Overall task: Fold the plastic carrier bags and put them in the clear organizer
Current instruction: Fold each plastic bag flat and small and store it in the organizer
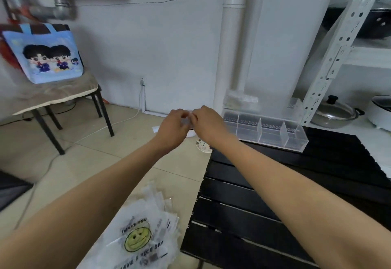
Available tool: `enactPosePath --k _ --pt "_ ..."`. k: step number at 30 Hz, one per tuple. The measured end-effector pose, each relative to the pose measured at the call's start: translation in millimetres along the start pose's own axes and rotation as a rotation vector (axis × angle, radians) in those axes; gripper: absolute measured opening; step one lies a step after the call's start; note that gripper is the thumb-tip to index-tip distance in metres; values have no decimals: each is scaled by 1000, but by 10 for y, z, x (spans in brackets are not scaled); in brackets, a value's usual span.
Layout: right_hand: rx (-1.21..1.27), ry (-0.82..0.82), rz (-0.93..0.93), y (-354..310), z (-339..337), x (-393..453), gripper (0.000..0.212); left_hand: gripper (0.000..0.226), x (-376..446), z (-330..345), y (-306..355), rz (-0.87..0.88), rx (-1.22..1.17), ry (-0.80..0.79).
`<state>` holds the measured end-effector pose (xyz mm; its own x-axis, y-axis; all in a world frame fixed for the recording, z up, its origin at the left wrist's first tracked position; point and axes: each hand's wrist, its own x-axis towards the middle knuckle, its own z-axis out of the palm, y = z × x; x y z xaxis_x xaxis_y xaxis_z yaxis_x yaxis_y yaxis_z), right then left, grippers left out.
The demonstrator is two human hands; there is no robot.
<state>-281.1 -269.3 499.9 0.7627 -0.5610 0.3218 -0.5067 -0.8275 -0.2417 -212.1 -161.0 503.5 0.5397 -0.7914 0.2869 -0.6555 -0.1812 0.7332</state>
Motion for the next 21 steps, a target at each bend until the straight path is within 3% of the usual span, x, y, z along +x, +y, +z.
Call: enactPosePath --k 3,11,16,21 --pt "62 -60 -53 -451 237 -154 33 24 -333 -243 -266 -103 55 9" --pt "222 -414 -19 -1515 1018 -517 21 21 -1214 -780 -1254 -439 26 -22" --pt "241 -724 16 -1830 1770 -604 22 40 -1567 -852 -1910 -748 -89 -65" --pt "169 -919 24 -1850 2522 -625 22 11 -1740 -706 -2610 -930 -122 -55"
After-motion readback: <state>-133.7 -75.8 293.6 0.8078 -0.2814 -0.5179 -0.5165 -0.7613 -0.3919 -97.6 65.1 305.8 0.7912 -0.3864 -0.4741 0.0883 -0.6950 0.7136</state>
